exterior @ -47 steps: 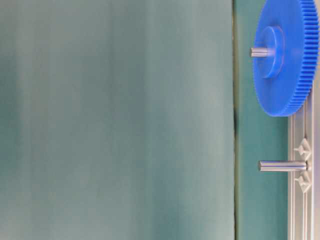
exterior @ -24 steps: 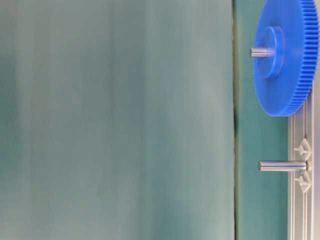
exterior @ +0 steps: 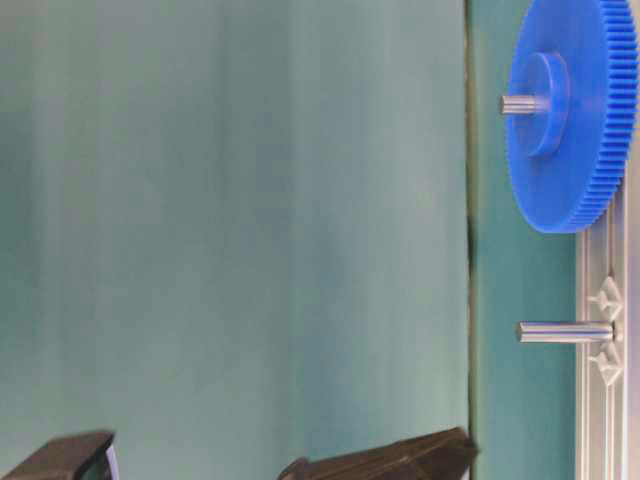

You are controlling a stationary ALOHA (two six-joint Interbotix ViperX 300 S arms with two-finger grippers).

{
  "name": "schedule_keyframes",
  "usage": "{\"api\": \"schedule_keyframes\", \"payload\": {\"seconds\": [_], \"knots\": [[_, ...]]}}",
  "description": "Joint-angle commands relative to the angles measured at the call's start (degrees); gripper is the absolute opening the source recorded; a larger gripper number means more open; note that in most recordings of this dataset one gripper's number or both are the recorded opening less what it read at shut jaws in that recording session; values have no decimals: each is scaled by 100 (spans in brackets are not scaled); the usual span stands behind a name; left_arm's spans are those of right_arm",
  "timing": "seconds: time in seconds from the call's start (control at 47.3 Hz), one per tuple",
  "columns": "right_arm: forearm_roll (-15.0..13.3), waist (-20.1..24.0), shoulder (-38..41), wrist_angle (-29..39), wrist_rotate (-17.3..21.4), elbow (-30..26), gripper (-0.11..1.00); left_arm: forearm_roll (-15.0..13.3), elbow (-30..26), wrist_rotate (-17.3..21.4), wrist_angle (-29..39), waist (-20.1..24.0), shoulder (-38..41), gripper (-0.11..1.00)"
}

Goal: Insert the small gear onto the shaft.
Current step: 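Lower the open left gripper down around the small blue gear's hub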

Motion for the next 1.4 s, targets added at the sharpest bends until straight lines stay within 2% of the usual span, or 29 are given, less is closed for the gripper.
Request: {"api": "schedule_keyframes", "payload": {"seconds": [0.0,0.381,0.74,1.374], "knots": [[9,-9,26,-35,53,-70,4,18,-237,-26,35,-53,105,1],[9,-9,26,-35,70,-44,4,18,-729,-26,229,-290,888,1],[9,-9,-18,-53,141,-9,4,18,-1441,-18,1046,-308,1503,1],[9,-9,-229,-26,141,132,4,18,-1881,44,1661,-308,2224,1]]}}
